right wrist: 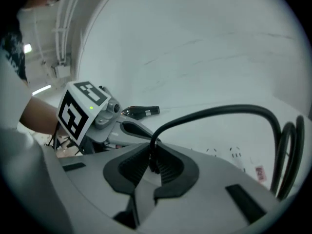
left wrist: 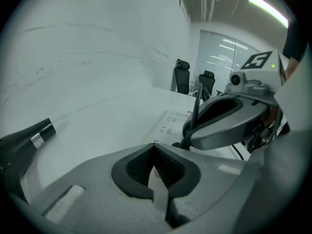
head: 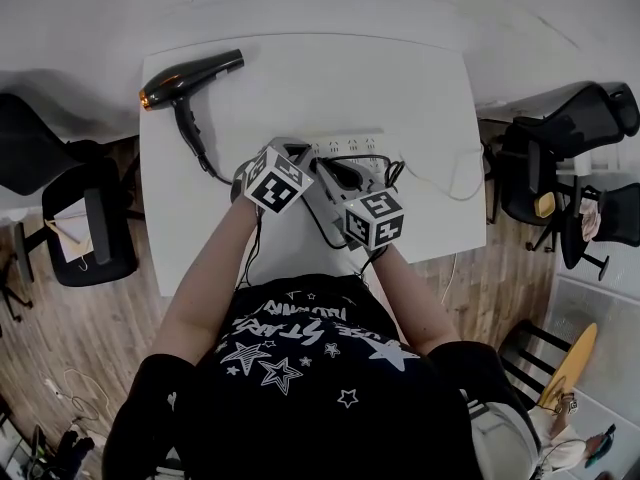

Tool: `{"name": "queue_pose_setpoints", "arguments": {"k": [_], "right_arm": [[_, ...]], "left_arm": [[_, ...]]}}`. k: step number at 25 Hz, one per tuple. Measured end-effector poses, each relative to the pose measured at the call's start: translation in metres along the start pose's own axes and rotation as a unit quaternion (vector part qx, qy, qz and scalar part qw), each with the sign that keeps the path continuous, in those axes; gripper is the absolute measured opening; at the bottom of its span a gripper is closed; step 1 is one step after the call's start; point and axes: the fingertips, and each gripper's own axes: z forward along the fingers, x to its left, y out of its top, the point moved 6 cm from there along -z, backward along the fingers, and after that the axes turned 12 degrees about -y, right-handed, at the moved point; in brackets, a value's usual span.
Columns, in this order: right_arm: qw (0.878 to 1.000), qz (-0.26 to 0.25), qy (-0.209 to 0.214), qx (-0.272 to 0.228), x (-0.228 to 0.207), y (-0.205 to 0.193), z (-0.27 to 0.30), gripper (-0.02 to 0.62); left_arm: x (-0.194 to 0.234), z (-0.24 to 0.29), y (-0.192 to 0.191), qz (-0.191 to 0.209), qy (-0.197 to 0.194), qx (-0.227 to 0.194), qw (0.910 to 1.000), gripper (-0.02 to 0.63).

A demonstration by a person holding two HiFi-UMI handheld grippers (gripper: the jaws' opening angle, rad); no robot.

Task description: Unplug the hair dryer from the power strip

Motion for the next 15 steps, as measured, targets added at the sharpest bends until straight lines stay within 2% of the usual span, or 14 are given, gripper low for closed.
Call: {"name": "queue_pose_setpoints", "arguments": {"k": [2, 4, 6, 8, 11, 15], "right_arm": [[0.999, 0.045, 0.006, 0.003, -0.004, 0.0, 0.002, 0.051], [0.998, 0.057, 0.003, 0.008, -0.006, 0.001, 0.004, 0.052], [1.0, 0.02, -0.014, 0.014, -0.004, 0.003, 0.005, 0.051], [0.998, -0.05, -0.032, 0.016, 0.002, 0.006, 0.006, 0.049], [0.988, -0.146, -0.043, 0.015, 0.01, 0.008, 0.007, 0.057], [0.987, -0.156, -0.035, 0.022, 0.011, 0.009, 0.009, 0.066]], "left_arm": [[0.0, 0.001, 0.0, 0.002, 0.0, 0.001, 1.0, 0.006], [-0.001, 0.001, 0.0, 0.001, -0.001, 0.002, 1.0, 0.006], [-0.001, 0.001, -0.001, 0.001, -0.002, 0.002, 1.0, 0.006], [-0.001, 0.001, -0.001, 0.0, -0.003, 0.001, 1.0, 0.006], [0.0, 0.001, -0.002, -0.004, -0.005, -0.003, 1.0, 0.006], [0.0, 0.0, -0.002, -0.008, -0.006, -0.003, 0.9999, 0.006]]}}
